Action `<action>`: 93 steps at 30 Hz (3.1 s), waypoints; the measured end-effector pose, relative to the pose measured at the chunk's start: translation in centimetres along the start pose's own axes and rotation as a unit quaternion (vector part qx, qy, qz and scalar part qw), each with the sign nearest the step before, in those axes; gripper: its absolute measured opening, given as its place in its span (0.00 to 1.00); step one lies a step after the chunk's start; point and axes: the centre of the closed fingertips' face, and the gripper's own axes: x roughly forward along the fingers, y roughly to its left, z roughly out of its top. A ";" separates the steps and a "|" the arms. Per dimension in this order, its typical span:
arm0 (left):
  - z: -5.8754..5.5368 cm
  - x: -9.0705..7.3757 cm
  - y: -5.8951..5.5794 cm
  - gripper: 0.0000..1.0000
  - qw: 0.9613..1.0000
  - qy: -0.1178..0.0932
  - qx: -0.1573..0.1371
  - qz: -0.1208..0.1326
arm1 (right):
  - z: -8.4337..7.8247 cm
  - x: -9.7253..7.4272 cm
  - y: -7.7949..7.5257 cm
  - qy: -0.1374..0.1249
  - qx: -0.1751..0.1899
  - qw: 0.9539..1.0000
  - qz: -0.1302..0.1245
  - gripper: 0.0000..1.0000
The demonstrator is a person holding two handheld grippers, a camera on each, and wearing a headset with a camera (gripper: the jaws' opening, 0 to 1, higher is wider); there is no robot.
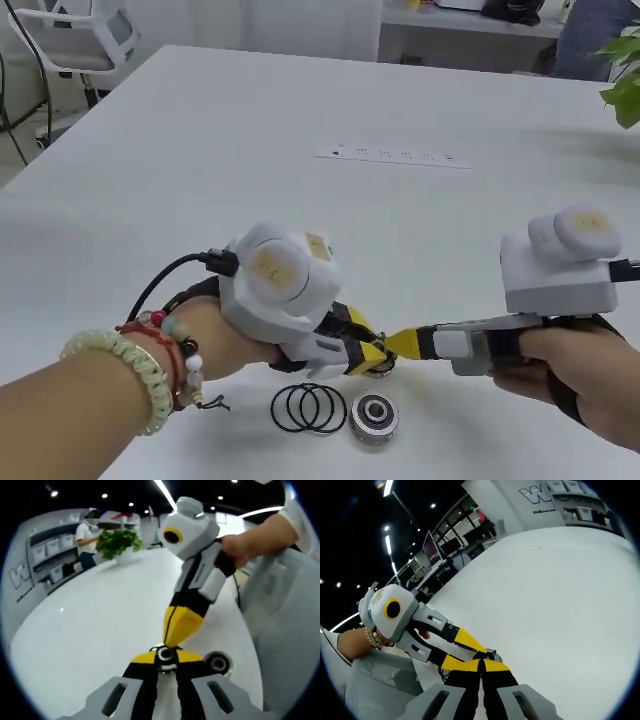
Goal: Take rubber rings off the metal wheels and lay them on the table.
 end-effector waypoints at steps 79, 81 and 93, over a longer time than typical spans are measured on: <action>-5.5 -18.9 -2.9 0.65 0.982 0.025 -0.089 0.163 | -2.1 3.2 7.6 0.049 -0.028 0.994 0.095 0.00; -5.5 -18.8 -3.1 0.65 0.982 0.024 -0.091 0.162 | -2.3 3.3 7.5 0.052 -0.027 0.994 0.093 0.00; -5.1 -17.9 -3.4 0.63 0.983 0.014 -0.090 0.161 | -3.1 3.7 6.2 0.066 -0.014 0.995 0.074 0.00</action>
